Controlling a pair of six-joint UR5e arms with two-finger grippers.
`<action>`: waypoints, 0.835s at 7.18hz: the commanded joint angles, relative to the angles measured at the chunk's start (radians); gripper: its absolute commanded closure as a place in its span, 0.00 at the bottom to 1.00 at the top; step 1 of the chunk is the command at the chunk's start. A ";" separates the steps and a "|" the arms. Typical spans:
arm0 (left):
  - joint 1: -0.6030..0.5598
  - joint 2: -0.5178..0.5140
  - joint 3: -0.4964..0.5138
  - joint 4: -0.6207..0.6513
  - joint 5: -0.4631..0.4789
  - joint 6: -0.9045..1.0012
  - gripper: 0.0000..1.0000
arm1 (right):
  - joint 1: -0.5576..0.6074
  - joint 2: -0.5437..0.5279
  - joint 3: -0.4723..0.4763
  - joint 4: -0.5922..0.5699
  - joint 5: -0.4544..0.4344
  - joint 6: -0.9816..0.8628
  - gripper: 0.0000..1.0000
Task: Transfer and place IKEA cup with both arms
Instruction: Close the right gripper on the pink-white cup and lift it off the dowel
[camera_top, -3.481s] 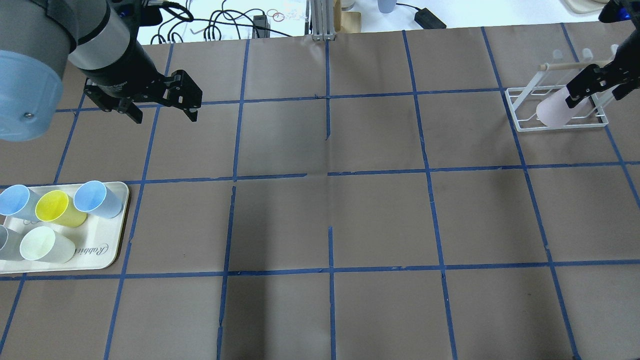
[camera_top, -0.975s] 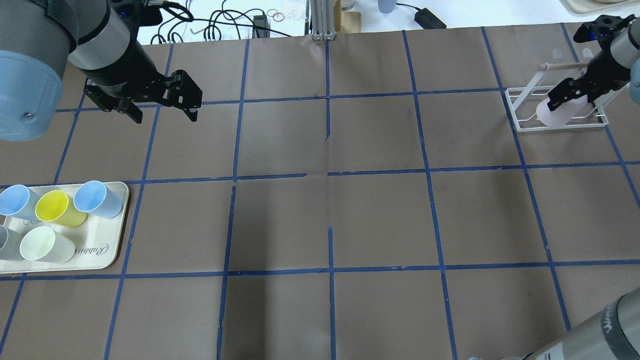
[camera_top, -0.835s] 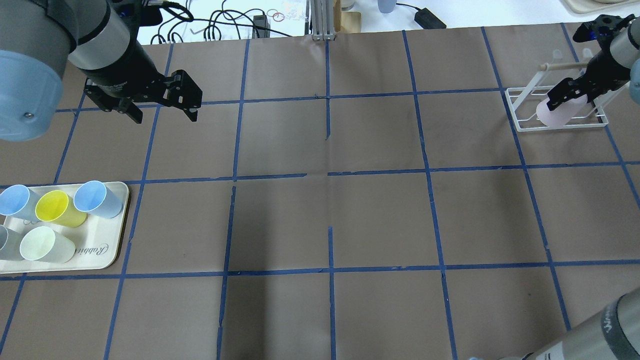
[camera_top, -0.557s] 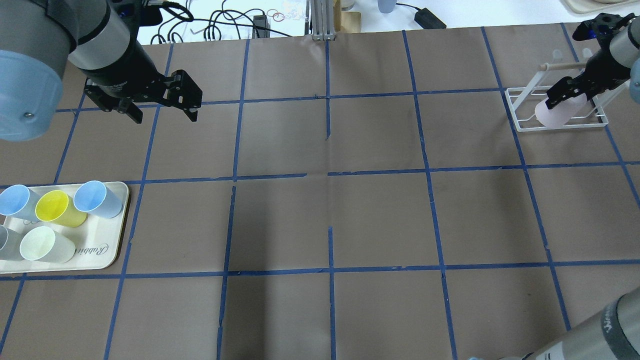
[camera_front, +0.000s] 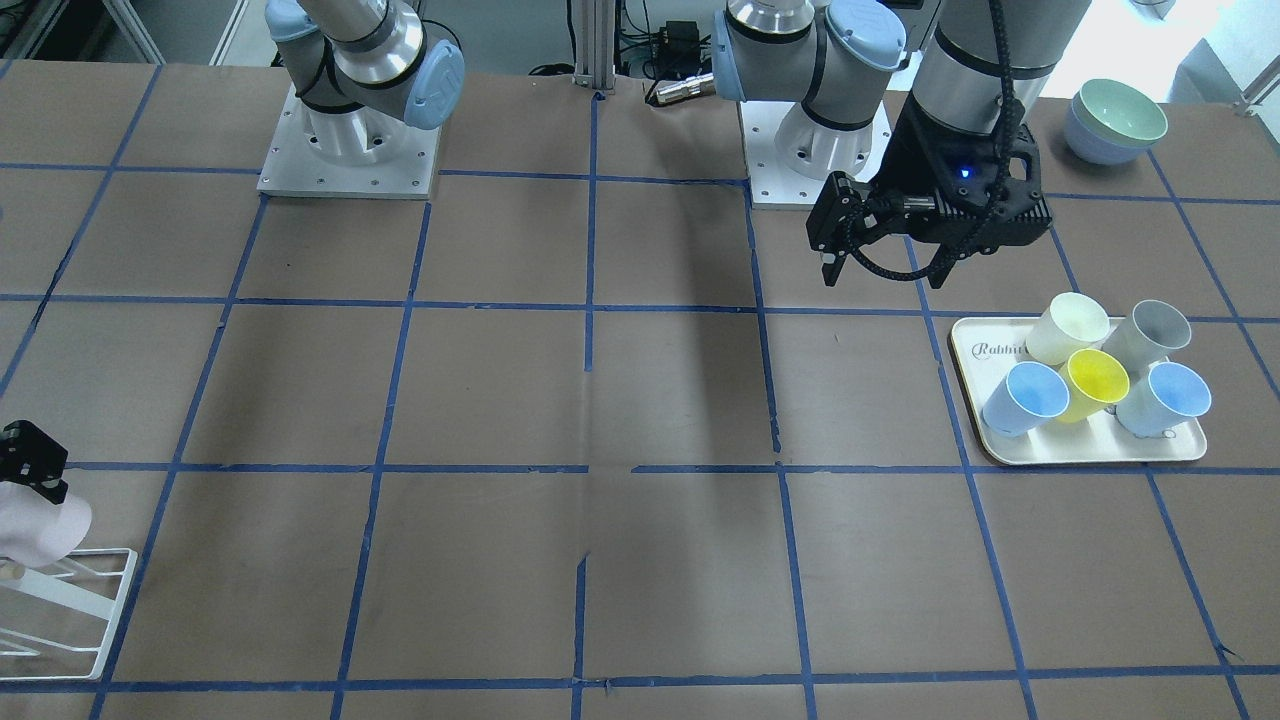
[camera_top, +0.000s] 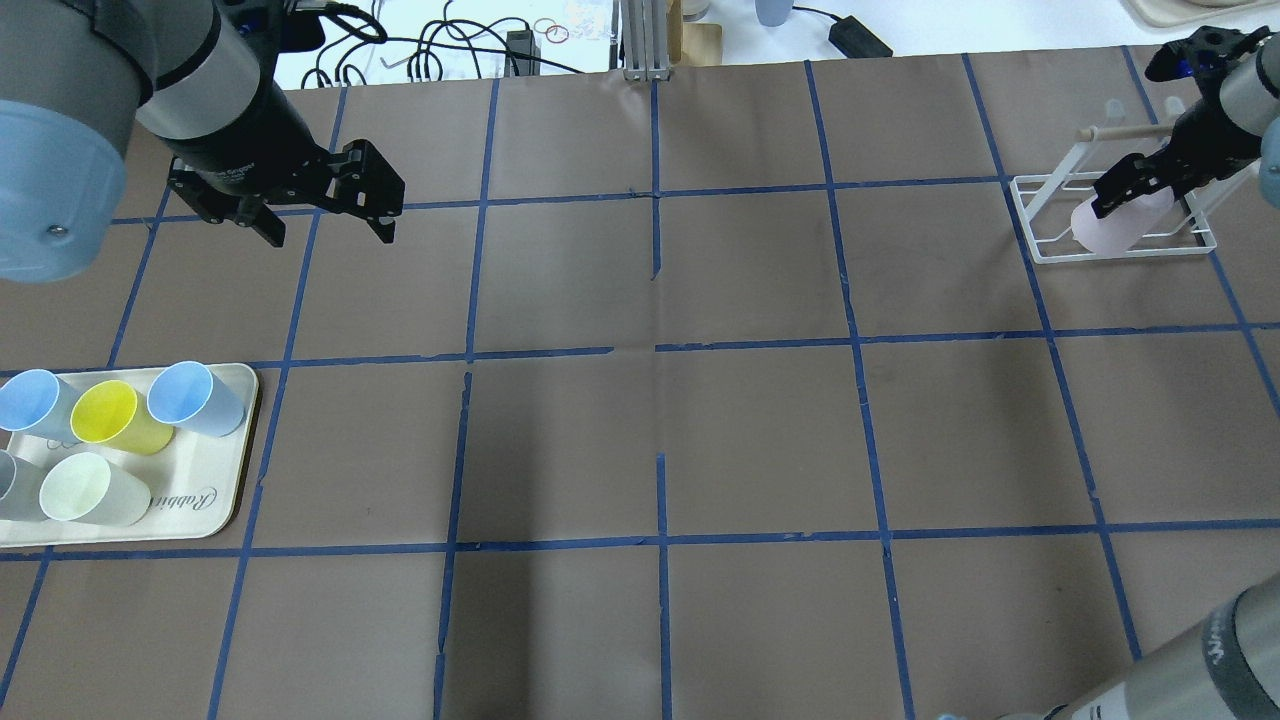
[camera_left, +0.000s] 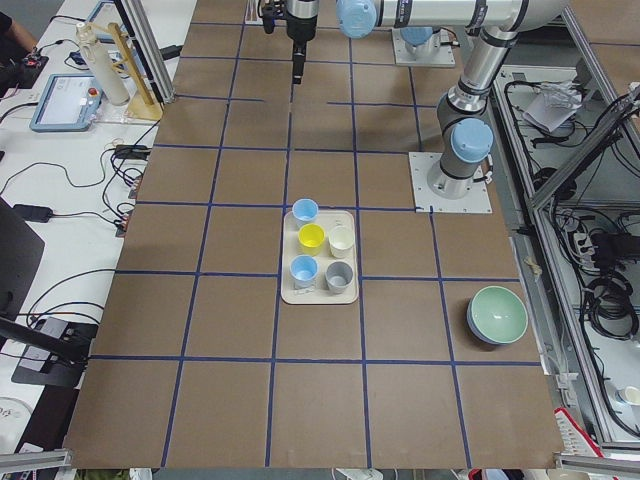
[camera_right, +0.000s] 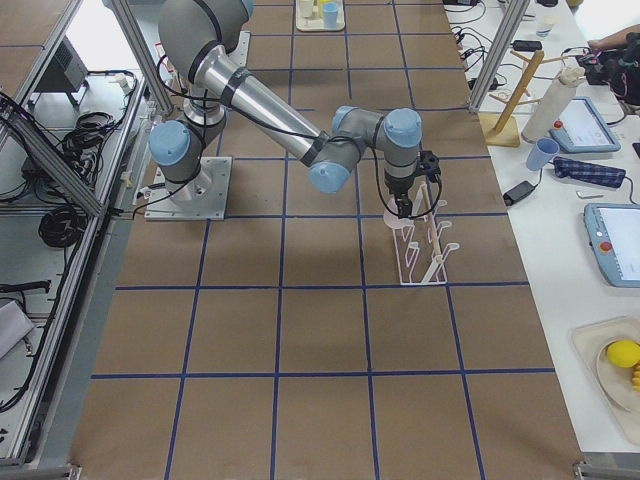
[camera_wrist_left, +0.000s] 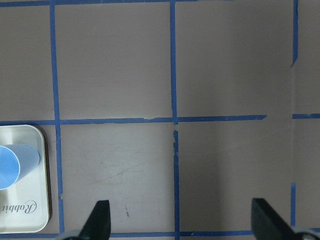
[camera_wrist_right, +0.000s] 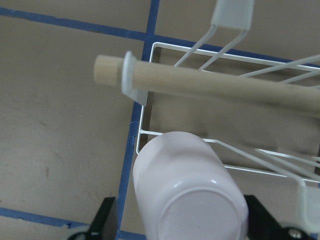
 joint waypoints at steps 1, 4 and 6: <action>0.000 0.000 0.000 0.000 0.000 0.000 0.00 | 0.000 0.001 0.000 -0.001 -0.006 0.000 0.15; 0.000 0.000 0.000 0.000 0.000 0.000 0.00 | 0.000 0.000 0.000 0.001 -0.012 0.000 0.48; 0.000 0.000 0.000 0.000 0.000 0.000 0.00 | 0.000 -0.004 -0.001 -0.001 -0.016 0.001 0.65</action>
